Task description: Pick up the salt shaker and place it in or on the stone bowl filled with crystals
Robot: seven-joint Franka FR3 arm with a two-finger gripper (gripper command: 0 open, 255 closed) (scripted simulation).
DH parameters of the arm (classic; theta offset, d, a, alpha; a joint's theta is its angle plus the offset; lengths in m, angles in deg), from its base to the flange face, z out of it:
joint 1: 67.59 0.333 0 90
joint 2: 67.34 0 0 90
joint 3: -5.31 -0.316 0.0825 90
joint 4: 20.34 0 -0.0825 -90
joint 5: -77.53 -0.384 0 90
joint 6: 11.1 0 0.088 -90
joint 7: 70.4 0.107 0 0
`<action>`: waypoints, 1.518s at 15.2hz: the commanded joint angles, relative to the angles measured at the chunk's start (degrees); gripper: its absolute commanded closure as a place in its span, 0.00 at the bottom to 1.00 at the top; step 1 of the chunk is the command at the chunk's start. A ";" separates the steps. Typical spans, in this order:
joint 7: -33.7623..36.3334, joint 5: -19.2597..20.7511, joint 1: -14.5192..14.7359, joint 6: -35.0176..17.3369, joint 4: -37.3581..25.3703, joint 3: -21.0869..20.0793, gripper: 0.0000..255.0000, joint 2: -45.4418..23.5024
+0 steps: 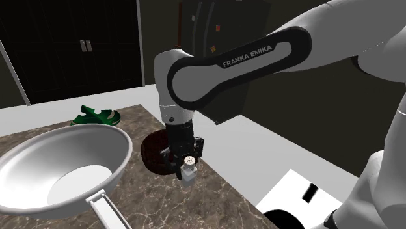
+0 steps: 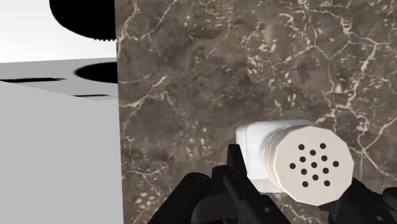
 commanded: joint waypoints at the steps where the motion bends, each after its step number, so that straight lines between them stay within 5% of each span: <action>1: -0.01 -0.21 -0.13 1.28 -0.65 -0.03 1.00 0.64; 19: 1.17 -1.34 -0.58 13.82 -10.19 -0.27 1.00 3.97; 23: -0.09 2.07 -0.99 16.79 -19.99 1.09 1.00 -3.76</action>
